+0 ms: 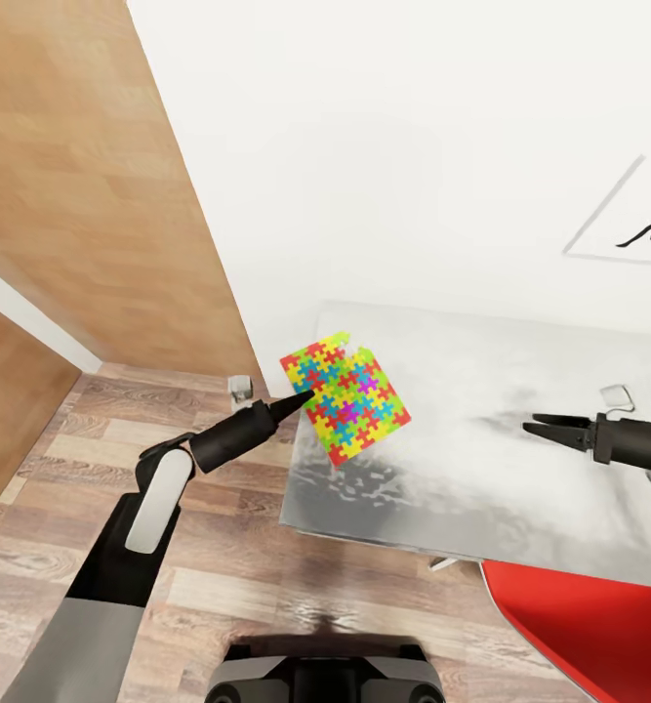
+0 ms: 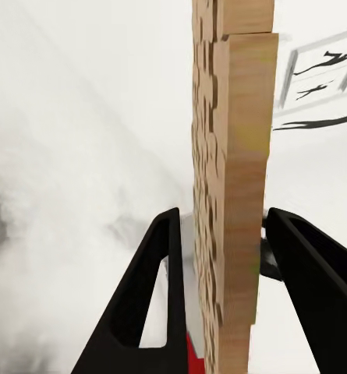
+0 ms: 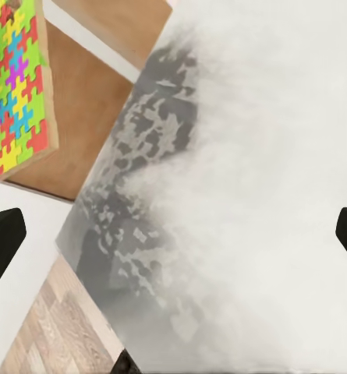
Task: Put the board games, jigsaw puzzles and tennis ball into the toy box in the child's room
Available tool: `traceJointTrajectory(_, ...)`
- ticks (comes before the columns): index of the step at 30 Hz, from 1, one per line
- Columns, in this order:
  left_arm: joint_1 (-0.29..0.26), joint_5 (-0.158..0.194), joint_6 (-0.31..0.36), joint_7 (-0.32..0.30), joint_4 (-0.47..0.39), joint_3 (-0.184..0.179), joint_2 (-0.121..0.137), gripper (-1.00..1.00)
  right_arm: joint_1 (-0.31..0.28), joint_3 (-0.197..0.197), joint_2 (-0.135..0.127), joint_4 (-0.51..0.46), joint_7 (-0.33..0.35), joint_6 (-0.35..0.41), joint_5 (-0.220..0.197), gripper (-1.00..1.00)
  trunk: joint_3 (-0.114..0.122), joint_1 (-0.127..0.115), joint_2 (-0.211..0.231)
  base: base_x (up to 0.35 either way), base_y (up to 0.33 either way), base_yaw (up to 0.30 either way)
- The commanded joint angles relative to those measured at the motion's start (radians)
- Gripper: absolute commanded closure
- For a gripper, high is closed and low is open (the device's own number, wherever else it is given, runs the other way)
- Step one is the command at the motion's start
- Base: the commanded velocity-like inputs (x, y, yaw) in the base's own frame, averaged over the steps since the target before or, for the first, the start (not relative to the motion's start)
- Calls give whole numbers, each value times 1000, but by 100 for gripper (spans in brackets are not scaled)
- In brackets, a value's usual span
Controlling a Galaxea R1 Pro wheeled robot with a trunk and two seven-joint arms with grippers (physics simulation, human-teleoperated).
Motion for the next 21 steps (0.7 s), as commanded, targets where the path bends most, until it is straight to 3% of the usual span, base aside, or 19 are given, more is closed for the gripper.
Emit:
traceJointTrajectory(1, 0, 12, 9, 12, -4, 1, -2, 100, 9, -15, 0, -13, 2, 14, -1, -100, 0, 1, -1, 0, 0, 0)
traceJointTrajectory(7, 1, 57, 17, 68, -13, 0, -8, 100, 56, -99, 4, -50, 3, 38, -2, -100, 9, 1, -1, 0, 0, 0)
traceJointTrajectory(12, 3, 77, 20, 103, -24, -5, -11, 100, 78, -147, 5, -62, 7, 45, -3, -100, 17, 1, -1, 0, 0, 0)
traceJointTrajectory(19, 4, 84, 20, 115, -35, -15, -19, 100, 91, -185, 5, -67, 10, 47, -3, -100, 29, 1, -1, 0, 0, 0)
traceJointTrajectory(20, 3, 82, 18, 120, -39, -41, -38, 100, 104, -231, 5, -68, 12, 49, -3, -100, 30, 1, -1, 0, 0, 0)
traceJointTrajectory(21, 3, 82, 18, 120, -39, -41, -38, 100, 104, -231, 5, -68, 12, 49, -3, -100, 32, 1, -1, 0, 0, 0)
